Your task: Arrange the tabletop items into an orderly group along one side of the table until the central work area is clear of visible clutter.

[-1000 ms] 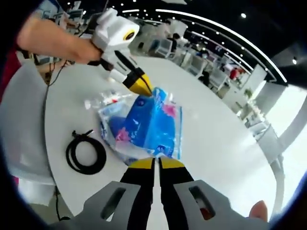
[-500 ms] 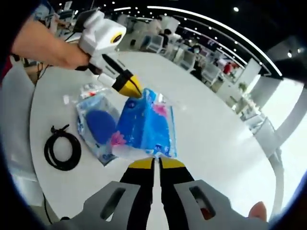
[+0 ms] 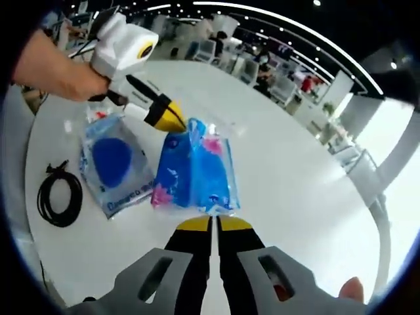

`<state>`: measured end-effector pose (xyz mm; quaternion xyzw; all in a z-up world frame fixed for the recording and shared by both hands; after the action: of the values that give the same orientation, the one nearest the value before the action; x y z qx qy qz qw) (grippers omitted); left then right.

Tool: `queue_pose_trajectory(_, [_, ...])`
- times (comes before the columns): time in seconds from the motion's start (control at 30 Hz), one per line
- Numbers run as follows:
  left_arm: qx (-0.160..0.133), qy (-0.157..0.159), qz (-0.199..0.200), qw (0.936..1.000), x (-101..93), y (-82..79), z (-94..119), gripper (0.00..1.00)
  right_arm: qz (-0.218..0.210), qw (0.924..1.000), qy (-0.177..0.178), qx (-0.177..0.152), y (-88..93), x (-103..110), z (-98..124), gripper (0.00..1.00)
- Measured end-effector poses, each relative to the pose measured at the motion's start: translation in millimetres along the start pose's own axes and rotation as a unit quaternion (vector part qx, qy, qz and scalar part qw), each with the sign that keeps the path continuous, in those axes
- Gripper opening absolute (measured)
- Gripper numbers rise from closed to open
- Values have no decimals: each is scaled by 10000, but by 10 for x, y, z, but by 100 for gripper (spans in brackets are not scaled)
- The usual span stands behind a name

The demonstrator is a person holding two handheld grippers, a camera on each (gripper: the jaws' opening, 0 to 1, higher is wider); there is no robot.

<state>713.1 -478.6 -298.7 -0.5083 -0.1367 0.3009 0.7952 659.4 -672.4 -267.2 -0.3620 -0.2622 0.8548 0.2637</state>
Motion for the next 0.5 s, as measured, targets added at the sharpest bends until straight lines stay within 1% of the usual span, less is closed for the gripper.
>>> queue_pose_trajectory(0.07, [56, -31, 30, 10000, 18, 42, -59, 0, 11, 10000, 33, 52, 41, -13, -69, 4])
queue_pose_trajectory(0.27, [115, -61, 32, 9999, 0, 92, -181, 0, -50, 9997, 47, 220, 161, -38, -260, 4])
queue_pose_trajectory(0.5, [225, -184, 110, 9995, 29, 226, -263, 0, -170, 9994, 21, 296, 237, -24, -373, 4])
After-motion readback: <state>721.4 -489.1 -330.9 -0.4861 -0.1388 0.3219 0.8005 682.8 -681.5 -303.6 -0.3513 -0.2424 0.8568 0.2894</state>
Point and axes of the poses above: the point that each gripper's makers call its tool centre point, and the gripper's own axes: z roughly backward along the fingers, x roughly to its left, y roughly out of its underside, the point moved 7 cm from there along z, roughly backward along the fingers, and after that the axes turned 11 degrees about y, right-handed, at the moved point
